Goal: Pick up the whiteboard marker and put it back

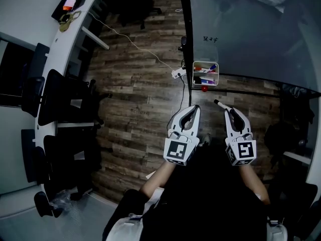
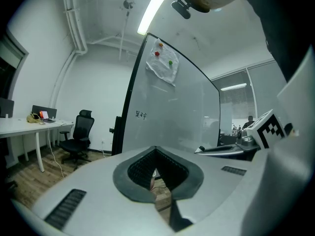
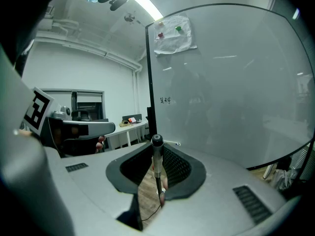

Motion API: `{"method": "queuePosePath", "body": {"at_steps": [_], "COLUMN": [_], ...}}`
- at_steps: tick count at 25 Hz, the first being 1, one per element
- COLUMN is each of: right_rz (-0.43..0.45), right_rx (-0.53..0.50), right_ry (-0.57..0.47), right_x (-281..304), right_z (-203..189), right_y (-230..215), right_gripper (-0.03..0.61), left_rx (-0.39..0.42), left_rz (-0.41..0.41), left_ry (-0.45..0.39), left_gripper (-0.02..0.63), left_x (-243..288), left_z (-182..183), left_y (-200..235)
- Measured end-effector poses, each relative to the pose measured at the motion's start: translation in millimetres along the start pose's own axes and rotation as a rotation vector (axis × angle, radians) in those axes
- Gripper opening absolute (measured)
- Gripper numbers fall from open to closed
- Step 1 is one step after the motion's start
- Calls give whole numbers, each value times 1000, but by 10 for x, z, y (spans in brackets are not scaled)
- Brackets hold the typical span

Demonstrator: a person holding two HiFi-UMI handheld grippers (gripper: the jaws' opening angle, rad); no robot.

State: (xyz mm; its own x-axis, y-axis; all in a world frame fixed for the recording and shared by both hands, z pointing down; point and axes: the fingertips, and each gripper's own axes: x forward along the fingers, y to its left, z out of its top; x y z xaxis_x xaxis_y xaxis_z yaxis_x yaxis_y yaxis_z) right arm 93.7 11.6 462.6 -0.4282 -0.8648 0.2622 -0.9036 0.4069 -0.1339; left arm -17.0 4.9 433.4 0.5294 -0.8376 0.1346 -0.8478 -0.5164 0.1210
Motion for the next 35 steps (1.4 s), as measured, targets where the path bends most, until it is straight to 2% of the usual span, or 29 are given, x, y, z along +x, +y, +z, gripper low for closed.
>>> {"method": "queuePosePath", "body": {"at_steps": [10,21,27,31,35], "right_rz": [-18,-83,-127,-150,-160], "right_rx": [-16,-5,6,12,14], "right_ry": [-12,-24,-32,-37,-49], "right_x": [202,474,526,544,585], "right_z": [59,211,241,264,258], "right_y": [88,159,180,159,106], "right_gripper": [78,78,78,78,78], "left_rx": [-14,-7,-26,-46,-24], "left_rz": [-8,-75,-109,-129,-135], "left_ry": [-11,-6,28,22,21], "left_gripper": [-3,-3,-2,-3,-2], "left_x": [39,222,279,298,364], "left_z": [51,75,-34,-52,-37], "left_y": [282,627,688,722,738]}}
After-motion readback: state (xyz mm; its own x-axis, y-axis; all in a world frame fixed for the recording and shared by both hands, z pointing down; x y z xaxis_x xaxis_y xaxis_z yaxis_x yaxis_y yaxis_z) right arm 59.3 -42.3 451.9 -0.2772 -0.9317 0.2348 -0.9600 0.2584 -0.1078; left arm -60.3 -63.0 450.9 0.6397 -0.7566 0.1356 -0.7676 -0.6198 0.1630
